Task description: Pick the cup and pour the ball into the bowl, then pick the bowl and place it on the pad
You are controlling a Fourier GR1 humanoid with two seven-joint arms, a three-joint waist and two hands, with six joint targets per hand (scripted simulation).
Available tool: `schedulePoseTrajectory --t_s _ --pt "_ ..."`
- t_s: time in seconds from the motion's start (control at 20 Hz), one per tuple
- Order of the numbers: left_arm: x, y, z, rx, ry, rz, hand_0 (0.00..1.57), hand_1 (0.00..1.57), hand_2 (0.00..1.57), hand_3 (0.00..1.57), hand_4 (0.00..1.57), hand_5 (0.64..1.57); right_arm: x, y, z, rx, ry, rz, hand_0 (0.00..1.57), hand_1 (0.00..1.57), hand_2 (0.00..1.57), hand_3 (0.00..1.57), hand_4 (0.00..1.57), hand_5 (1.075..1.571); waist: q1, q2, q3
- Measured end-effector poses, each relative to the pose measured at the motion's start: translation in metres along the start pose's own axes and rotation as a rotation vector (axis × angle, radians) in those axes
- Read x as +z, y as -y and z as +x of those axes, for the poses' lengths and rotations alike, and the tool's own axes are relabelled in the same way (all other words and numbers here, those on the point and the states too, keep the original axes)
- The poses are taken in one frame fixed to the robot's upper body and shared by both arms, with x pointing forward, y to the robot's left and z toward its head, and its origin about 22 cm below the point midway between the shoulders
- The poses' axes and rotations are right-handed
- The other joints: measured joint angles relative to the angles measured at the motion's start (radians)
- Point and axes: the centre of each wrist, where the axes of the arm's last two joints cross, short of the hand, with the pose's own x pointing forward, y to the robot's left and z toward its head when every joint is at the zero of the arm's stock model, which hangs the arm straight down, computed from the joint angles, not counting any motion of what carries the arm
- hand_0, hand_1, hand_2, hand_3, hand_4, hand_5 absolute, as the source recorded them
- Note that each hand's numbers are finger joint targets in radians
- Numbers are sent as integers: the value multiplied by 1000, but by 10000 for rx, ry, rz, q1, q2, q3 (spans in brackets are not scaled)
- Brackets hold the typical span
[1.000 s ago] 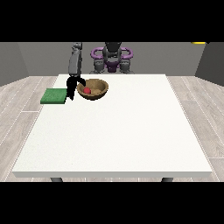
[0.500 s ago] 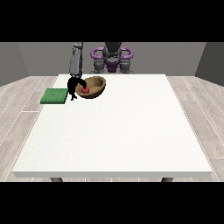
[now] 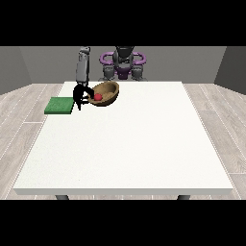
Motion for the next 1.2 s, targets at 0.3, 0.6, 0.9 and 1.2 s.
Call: schedulePoseTrajectory --t_s 0.3,0.6,0.9,1.2 --pt "11 -18 -17 59 -791 318 0 0 0 0 1199 1539 -21 25 28 1584 -1598 -37 1571 1571 1571 1025 1044 1558 -388 -584 188" --pt "35 -42 -44 -150 -1379 1015 0 0 0 0 1201 1544 -57 61 86 3177 -2465 -98 1571 1571 1571 712 1056 1566 -1163 -1000 216" --pt "47 -59 -47 -193 -1619 1345 0 0 0 0 1205 1543 -79 100 136 3502 -2479 -216 1571 1571 1571 585 1094 1564 -1598 -1135 238" --pt "60 -71 -55 -258 -1142 1543 0 0 0 0 1211 1554 -89 129 164 3184 -2116 -409 1571 1571 1571 532 1099 1564 -1664 -536 244"
